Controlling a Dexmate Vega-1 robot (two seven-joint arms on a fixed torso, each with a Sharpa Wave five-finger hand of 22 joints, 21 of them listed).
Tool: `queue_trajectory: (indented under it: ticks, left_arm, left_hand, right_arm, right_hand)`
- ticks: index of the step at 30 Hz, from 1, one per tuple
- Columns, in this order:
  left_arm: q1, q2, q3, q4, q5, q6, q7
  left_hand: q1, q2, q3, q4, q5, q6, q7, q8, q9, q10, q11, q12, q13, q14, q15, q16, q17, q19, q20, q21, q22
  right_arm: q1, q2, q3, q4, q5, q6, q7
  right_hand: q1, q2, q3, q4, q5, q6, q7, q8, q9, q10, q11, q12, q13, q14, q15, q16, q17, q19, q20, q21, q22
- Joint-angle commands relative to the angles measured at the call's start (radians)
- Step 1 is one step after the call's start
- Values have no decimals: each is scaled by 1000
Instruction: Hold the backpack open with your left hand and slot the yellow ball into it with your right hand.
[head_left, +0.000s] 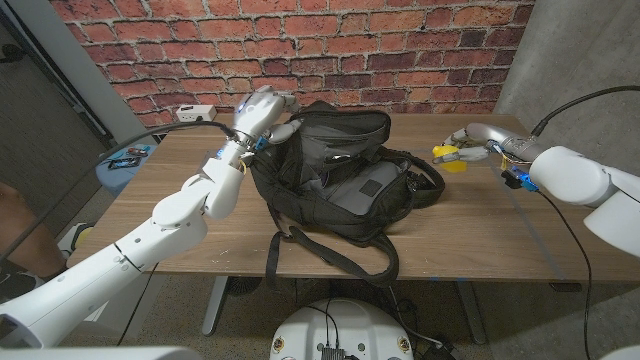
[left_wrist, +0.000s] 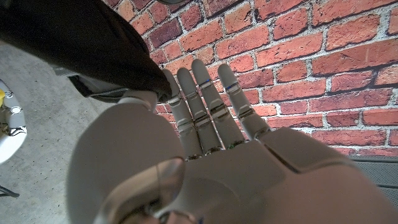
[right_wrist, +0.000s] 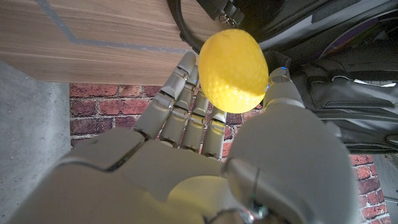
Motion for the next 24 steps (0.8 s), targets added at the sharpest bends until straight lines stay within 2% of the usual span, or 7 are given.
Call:
queue_trajectory:
  ticks: [1,9,14,24]
  left_arm:
    - [3,5,-7,9,-6,-8,17]
    - [4,10,-13,16,-12,-19,31]
    - [10,10,-16,16,-16,-19,36]
    - [35,15,-33,5,-19,-5,56]
  left_hand:
    - [7,10,8,-1,5,-2,4,6,1,2,-12,-5,2,5,4,-2,6,-7,-1,7,2]
    - [5,9,8,0,5,-4,6,6,0,2,-9,-6,2,5,2,-4,7,-9,0,11,1]
    - [4,9,9,0,5,-6,5,7,0,1,-7,-7,3,6,3,-6,7,-9,-1,13,1]
    - [5,9,10,0,5,-5,6,9,-2,2,-8,-8,3,5,4,-8,10,-11,0,18,-1]
  right_arm:
    - [45,29,-42,-10,57,28,-5]
    - [77,52,-96,-24,106,22,-41]
    - [97,45,-127,-25,122,25,-62]
    - [172,47,-207,-8,197,54,-79]
  right_hand:
    - [13,12,-7,-2,-3,10,0,-2,3,33,-25,7,5,11,-149,4,6,15,-26,9,4]
    - [19,14,-9,-2,-5,13,1,-3,3,40,-22,9,4,15,-149,7,9,19,-27,10,4]
    - [21,15,-10,-2,-6,14,2,-4,4,38,-21,9,4,15,-149,8,11,19,-26,10,4]
    - [28,18,-13,-3,-9,14,5,-6,5,37,-20,8,4,14,-147,9,15,19,-24,9,4]
